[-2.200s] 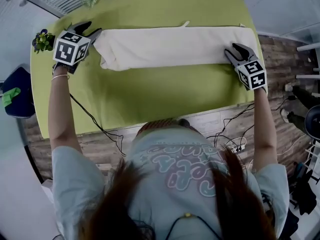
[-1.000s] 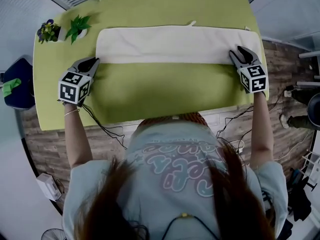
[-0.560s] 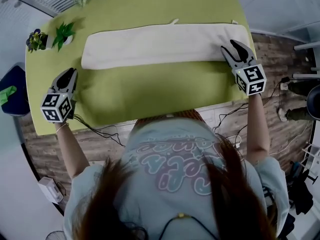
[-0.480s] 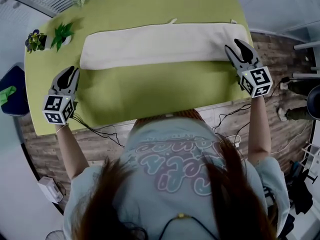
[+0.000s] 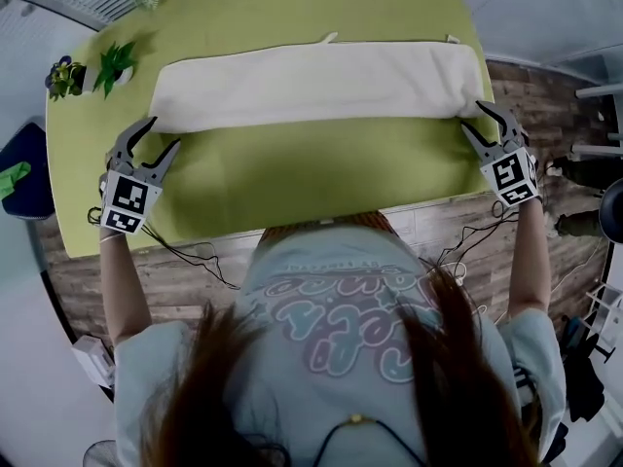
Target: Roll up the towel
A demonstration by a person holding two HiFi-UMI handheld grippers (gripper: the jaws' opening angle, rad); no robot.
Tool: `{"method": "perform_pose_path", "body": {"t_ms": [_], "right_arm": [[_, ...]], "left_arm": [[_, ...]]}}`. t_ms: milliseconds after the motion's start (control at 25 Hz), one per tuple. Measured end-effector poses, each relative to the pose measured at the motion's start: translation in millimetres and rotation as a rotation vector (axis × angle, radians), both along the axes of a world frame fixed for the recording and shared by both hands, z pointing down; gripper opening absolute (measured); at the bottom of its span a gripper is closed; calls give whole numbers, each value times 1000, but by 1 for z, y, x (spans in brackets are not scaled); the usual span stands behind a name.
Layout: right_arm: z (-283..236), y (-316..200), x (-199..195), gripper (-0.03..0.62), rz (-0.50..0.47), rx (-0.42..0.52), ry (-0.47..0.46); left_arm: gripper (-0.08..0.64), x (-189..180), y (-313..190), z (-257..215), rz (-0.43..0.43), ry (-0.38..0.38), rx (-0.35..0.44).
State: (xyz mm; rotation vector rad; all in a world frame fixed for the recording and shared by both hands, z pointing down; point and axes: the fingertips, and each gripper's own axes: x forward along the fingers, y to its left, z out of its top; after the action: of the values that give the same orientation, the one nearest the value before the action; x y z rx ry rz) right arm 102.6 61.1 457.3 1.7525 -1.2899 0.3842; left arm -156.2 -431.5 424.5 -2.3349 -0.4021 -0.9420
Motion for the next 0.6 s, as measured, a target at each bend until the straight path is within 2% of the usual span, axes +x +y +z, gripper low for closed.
{"method": "perform_pose_path", "body": {"t_ms": [80, 120, 160, 200, 320, 400, 520, 600], "right_arm": [[9, 4, 7, 198, 2, -33, 2], [12, 6, 11, 164, -5, -62, 18], [14, 11, 14, 93, -14, -94, 43], [15, 17, 18, 51, -20, -123, 66], [12, 28, 25, 35, -28, -148, 106], [12, 29, 27, 32, -47, -163, 131], [19, 27, 23, 63, -60, -175, 112], [22, 27, 24, 44, -43, -151, 100]], "left_arm": [[215, 4, -2, 8, -3, -33, 8], [215, 6, -4, 13, -4, -50, 17], [215, 7, -6, 19, -4, -71, 35], [215, 6, -9, 25, -5, -94, 62], [213, 1, -22, 37, -15, -129, 141], [207, 0, -28, 38, -31, -121, 154], [196, -1, -26, 38, -9, -126, 193], [173, 1, -27, 40, 18, -138, 263]]}}
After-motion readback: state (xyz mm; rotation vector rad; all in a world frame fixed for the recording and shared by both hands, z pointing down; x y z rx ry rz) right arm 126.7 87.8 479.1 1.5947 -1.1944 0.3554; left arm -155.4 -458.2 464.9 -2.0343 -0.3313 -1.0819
